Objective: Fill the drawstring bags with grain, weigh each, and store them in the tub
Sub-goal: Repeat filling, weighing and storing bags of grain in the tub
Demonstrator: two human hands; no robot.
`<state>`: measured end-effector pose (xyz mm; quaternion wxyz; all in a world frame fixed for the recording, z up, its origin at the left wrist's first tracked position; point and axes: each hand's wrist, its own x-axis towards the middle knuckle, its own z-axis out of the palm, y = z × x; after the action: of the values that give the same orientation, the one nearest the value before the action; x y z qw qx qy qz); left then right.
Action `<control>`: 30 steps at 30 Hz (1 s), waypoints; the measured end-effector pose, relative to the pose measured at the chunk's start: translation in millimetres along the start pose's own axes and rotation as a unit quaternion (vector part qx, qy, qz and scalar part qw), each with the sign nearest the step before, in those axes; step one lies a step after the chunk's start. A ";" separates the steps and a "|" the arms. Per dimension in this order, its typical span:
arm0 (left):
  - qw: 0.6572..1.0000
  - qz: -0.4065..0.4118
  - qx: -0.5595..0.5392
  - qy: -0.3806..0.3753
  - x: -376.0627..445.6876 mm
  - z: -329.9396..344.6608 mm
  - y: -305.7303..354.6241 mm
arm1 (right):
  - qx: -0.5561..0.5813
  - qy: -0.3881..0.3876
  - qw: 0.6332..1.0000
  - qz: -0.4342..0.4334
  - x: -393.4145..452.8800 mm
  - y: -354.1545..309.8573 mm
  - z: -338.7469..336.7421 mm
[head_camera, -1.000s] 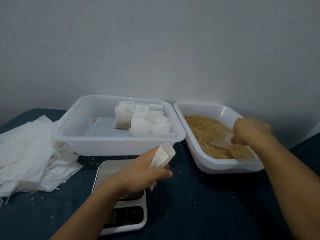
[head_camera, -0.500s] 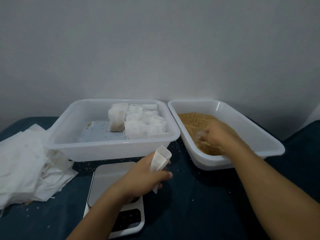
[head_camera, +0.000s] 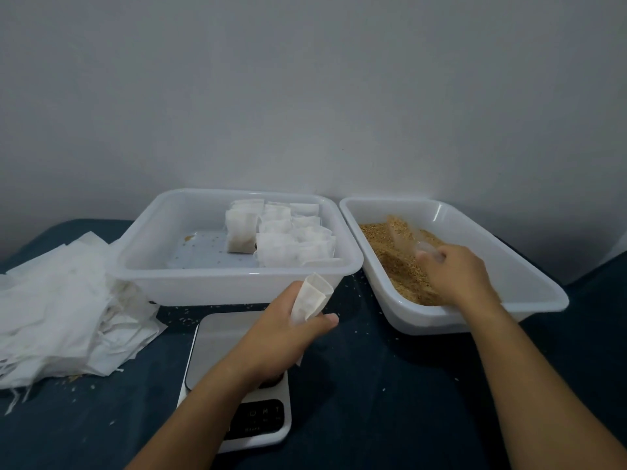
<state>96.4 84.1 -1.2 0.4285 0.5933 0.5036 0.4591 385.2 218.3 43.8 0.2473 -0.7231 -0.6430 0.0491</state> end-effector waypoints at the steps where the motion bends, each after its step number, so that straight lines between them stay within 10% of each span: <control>1: 1.000 0.003 -0.005 0.004 -0.5 -1.5 -0.1 | 0.022 0.010 1.000 0.000 -0.1 -0.2 -0.3; 15: 0.998 0.022 0.004 0.055 -1.2 -10.1 -3.8 | 0.209 0.050 0.975 -0.055 -17.2 -14.3 -17.5; 24: 0.991 0.003 0.062 0.115 -3.4 -34.5 -7.2 | 0.191 -0.211 0.934 -0.218 -50.5 -48.5 -75.2; 30: 0.990 0.010 0.074 0.118 -3.8 -45.2 -11.7 | 0.127 -0.243 0.927 -0.257 -58.3 -64.6 -93.5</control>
<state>49.6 83.9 -3.5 0.3161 0.5701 0.5774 0.4916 353.2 138.4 138.2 0.1774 -0.4617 -0.8355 0.2393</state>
